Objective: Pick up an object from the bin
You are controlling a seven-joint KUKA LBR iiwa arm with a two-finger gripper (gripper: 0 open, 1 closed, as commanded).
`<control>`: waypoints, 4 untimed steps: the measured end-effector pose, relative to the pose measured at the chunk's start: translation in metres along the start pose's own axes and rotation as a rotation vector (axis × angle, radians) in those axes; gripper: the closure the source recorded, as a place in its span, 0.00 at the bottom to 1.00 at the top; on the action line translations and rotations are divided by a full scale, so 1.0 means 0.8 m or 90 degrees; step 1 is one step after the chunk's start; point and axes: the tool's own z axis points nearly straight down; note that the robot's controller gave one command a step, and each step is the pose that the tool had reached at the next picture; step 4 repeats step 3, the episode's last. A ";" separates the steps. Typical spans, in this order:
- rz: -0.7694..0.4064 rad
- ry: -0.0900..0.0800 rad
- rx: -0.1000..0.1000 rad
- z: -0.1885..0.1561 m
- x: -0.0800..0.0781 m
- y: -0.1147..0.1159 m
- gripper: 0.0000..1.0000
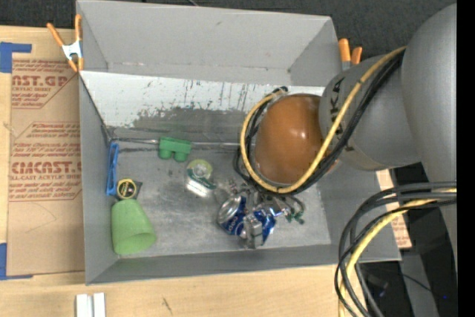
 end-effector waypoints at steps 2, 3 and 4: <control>-0.015 -0.006 0.001 -0.082 -0.028 0.004 1.00; -0.036 -0.008 0.002 -0.320 -0.054 -0.013 1.00; -0.036 -0.008 0.002 -0.320 -0.054 -0.013 1.00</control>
Offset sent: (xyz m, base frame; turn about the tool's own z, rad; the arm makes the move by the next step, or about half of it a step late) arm 0.0000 0.0000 0.0000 0.0000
